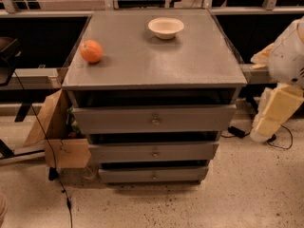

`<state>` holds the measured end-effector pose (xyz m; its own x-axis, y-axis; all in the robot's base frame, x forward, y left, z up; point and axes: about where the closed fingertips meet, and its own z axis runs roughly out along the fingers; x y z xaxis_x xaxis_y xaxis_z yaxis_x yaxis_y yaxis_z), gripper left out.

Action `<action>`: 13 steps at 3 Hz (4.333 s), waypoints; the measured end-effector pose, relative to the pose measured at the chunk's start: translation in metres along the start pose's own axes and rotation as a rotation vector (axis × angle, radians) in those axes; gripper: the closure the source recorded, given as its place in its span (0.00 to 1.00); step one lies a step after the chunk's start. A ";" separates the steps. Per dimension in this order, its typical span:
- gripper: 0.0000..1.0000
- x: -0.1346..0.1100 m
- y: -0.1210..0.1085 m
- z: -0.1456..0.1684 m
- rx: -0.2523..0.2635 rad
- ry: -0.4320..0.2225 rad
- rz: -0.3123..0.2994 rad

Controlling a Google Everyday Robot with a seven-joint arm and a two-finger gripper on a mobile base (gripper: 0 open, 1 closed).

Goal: Open middle drawer

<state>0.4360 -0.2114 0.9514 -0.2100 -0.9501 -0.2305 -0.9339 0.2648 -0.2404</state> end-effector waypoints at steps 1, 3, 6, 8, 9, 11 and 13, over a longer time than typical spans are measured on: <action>0.00 0.006 0.017 0.056 -0.035 -0.083 0.016; 0.00 0.021 0.036 0.202 -0.097 -0.337 0.101; 0.00 0.017 0.021 0.236 -0.074 -0.379 0.113; 0.00 0.011 0.049 0.363 -0.199 -0.477 0.198; 0.00 0.007 0.072 0.444 -0.264 -0.531 0.271; 0.00 0.002 0.066 0.456 -0.276 -0.565 0.271; 0.00 -0.031 0.028 0.498 -0.282 -0.721 0.274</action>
Offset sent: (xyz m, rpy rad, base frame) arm 0.0359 0.0195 -0.2185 0.4312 -0.0755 0.0164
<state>0.5608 -0.0926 0.4821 -0.2932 -0.4927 -0.8193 -0.9342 0.3296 0.1361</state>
